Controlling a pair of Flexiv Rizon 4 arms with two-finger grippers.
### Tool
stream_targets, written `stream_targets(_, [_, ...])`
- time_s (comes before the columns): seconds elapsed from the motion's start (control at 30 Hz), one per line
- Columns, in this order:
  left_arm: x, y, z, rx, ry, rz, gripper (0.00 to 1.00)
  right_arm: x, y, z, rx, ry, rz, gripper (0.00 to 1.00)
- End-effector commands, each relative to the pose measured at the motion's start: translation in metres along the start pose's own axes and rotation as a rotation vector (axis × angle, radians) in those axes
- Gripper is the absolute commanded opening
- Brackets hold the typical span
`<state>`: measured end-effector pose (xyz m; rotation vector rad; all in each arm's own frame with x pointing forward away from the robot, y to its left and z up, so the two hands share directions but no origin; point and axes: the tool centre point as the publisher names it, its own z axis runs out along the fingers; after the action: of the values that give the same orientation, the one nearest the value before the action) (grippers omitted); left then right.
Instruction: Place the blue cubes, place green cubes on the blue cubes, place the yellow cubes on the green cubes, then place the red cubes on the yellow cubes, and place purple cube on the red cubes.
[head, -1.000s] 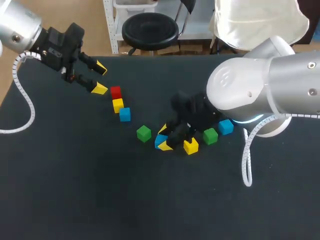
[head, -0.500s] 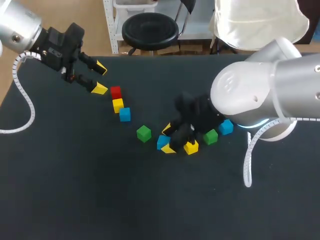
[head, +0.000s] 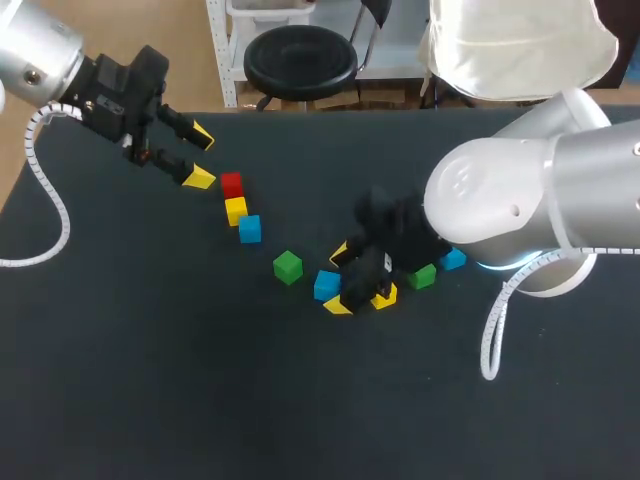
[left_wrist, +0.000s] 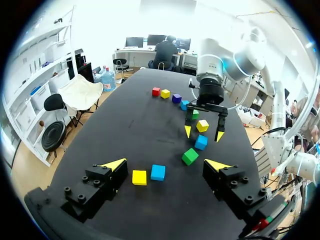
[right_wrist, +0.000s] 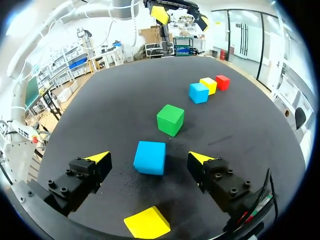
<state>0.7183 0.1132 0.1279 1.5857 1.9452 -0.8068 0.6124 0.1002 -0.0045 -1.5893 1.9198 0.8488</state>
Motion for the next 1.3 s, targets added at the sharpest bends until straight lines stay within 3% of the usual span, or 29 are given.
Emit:
stream_targets(0.03, [0.001, -0.001, 0.000, -0.002, -0.003, 0.002, 1.00, 0.001, -0.006, 0.004, -0.006, -0.013, -0.001, 1.00])
stream_targets(0.2, [0.001, -0.001, 0.000, -0.002, -0.003, 0.002, 1.00, -0.001, -0.012, 0.008, -0.013, -0.015, -0.003, 1.00])
stream_targets(0.3, [0.001, -0.001, 0.000, -0.002, -0.003, 0.002, 1.00, -0.003, -0.015, 0.010, -0.018, -0.014, -0.006, 0.91])
stream_targets(0.33, [0.001, -0.001, 0.000, -0.002, -0.003, 0.002, 1.00, -0.003, -0.016, 0.011, -0.020, -0.013, -0.007, 0.82])
stream_targets(0.37, [0.001, -0.001, 0.000, -0.002, -0.003, 0.002, 1.00, -0.004, -0.017, 0.012, -0.022, -0.013, -0.007, 0.59])
stream_targets(0.4, [0.001, -0.001, 0.000, -0.002, -0.003, 0.002, 1.00, -0.004, -0.017, 0.012, -0.025, -0.011, -0.008, 0.48])
stream_targets(0.43, [0.001, -0.001, 0.000, -0.002, -0.003, 0.002, 1.00, -0.005, -0.017, 0.012, -0.029, -0.002, -0.007, 0.43])
stream_targets(0.57, [0.001, -0.001, 0.000, -0.002, -0.003, 0.002, 1.00, -0.004, -0.015, 0.010, -0.030, 0.007, -0.002, 0.00])
stream_targets(0.73, [0.001, -0.001, 0.000, -0.002, -0.003, 0.002, 1.00, -0.008, -0.008, -0.004, -0.028, 0.041, -0.025, 0.00])
stream_targets(0.87, [0.001, -0.001, 0.000, -0.002, -0.003, 0.002, 1.00, -0.017, -0.003, -0.029, 0.000, 0.083, -0.055, 0.00])
stream_targets(1.07, [0.001, -0.001, 0.000, -0.002, -0.003, 0.002, 1.00, -0.026, 0.007, -0.065, 0.030, 0.078, -0.085, 0.00])
stream_targets(1.3, [0.001, -0.001, 0.000, -0.002, -0.003, 0.002, 1.00, -0.022, 0.005, -0.079, 0.046, 0.079, -0.077, 0.00])
